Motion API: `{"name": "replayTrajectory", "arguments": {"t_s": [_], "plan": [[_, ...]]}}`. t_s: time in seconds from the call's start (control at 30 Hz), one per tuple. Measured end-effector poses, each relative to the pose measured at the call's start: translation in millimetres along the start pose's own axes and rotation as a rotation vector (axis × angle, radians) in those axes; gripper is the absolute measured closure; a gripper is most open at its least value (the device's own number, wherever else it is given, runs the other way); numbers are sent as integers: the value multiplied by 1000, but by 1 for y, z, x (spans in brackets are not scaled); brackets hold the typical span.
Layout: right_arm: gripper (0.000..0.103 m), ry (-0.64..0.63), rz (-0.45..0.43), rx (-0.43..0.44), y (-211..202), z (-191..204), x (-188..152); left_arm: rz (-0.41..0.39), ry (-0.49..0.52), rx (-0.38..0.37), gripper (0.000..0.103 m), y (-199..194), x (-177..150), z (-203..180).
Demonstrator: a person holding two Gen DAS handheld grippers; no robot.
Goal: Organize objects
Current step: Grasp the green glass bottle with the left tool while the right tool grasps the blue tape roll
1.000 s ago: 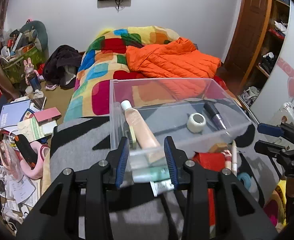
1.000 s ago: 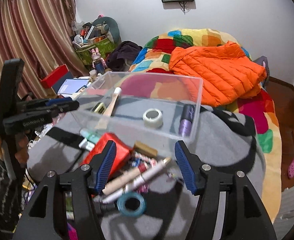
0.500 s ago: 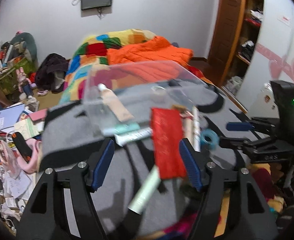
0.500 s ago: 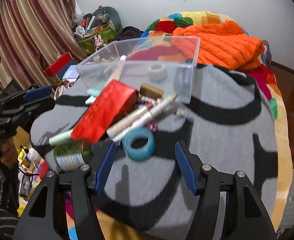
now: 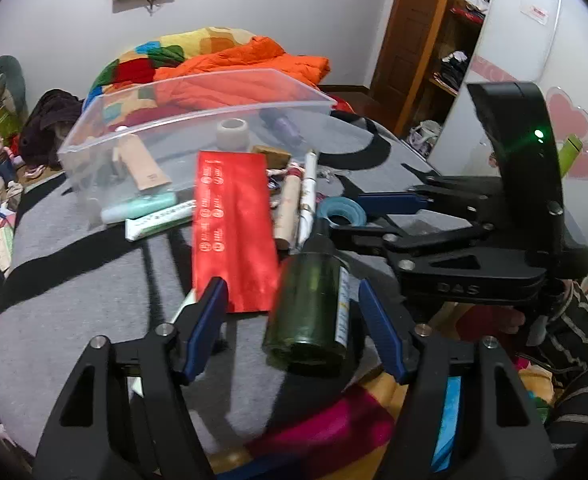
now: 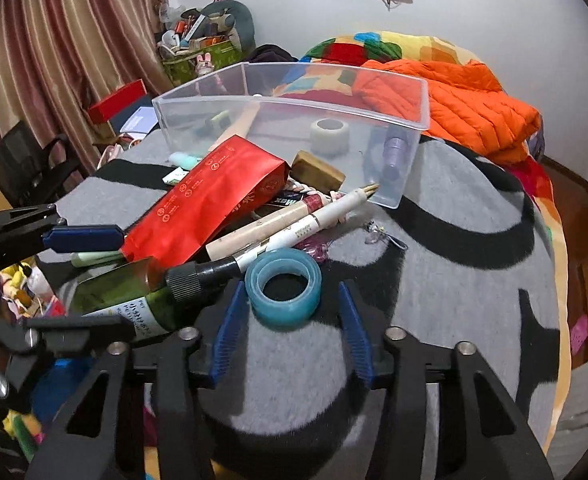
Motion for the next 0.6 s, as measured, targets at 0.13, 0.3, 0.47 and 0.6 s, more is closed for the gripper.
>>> {"name": "replayTrajectory", "arguments": {"t_s": [0.13,0.3,0.47,0.6], "plan": [[67,4,-9,9,1,1,-2,14,8,-6,61,6,-3,-6],[67,29,-31,13,-11,-3,-4,-19,-3,4,61,-1,-5,-6],[67,57,-82,10,-31,-10,2,-68,-36,13,62,-14,3,2],[67,61,-126,12,-45,-11,14,-115,-67,12,62,-28,14,11]]}}
Point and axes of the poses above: each gripper's, at about its wrist camera, not at the fingertips, and y roughly the way its jaws point, z to its left, x to its top, the point moved 1 cm from there along y, roughly the way its jaws point, and after that the axes turned 2 degrees about -y, right-handed, at the moved point
